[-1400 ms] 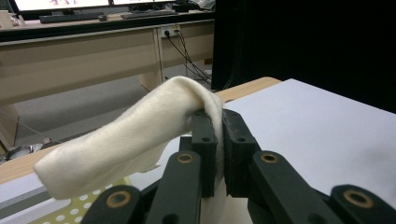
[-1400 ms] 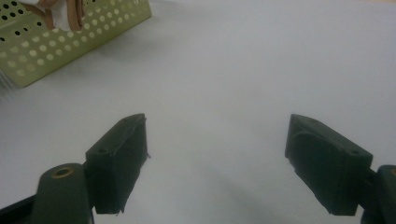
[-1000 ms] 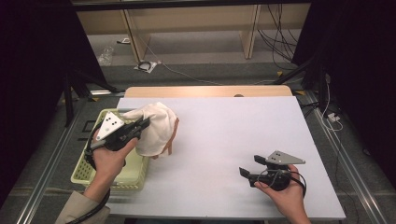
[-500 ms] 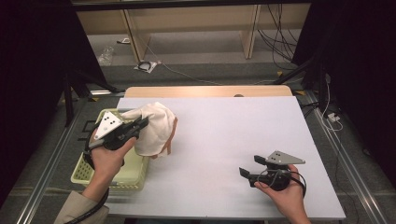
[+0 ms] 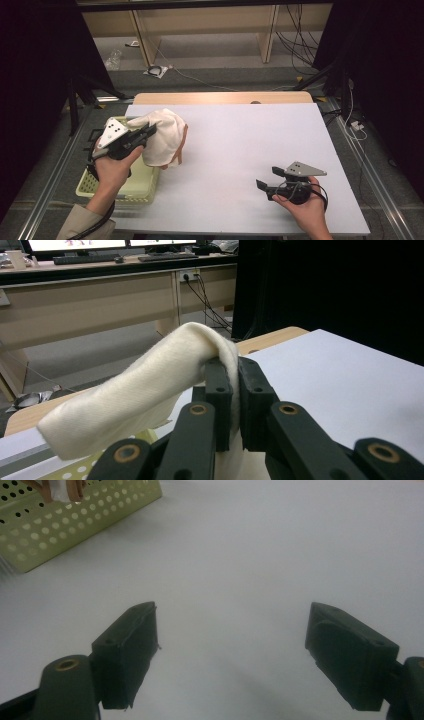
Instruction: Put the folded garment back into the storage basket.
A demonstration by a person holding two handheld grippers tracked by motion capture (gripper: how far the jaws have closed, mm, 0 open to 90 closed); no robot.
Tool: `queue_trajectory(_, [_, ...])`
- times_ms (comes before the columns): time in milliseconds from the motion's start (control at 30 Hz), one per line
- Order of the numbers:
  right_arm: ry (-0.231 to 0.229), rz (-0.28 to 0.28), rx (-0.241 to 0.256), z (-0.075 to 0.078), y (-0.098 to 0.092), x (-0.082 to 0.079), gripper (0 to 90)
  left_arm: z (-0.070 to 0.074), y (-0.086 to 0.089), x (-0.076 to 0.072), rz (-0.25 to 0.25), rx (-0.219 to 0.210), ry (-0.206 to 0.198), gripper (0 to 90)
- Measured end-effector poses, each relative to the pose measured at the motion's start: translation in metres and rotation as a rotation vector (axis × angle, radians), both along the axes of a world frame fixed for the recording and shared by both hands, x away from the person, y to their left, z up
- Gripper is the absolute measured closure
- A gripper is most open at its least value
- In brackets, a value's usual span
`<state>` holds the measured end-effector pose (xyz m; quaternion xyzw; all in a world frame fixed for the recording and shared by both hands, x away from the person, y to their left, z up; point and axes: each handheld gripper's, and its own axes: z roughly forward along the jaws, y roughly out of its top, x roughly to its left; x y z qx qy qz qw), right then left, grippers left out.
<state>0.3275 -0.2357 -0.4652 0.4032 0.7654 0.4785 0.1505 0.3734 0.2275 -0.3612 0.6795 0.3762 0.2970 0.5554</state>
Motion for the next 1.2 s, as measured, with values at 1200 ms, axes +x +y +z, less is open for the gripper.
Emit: queue_trajectory(1200, [-0.001, -0.001, -0.001, 0.000, 0.000, 0.000, 21.8, 0.002, 0.013, 0.004, 0.022, -0.005, 0.025, 84.3])
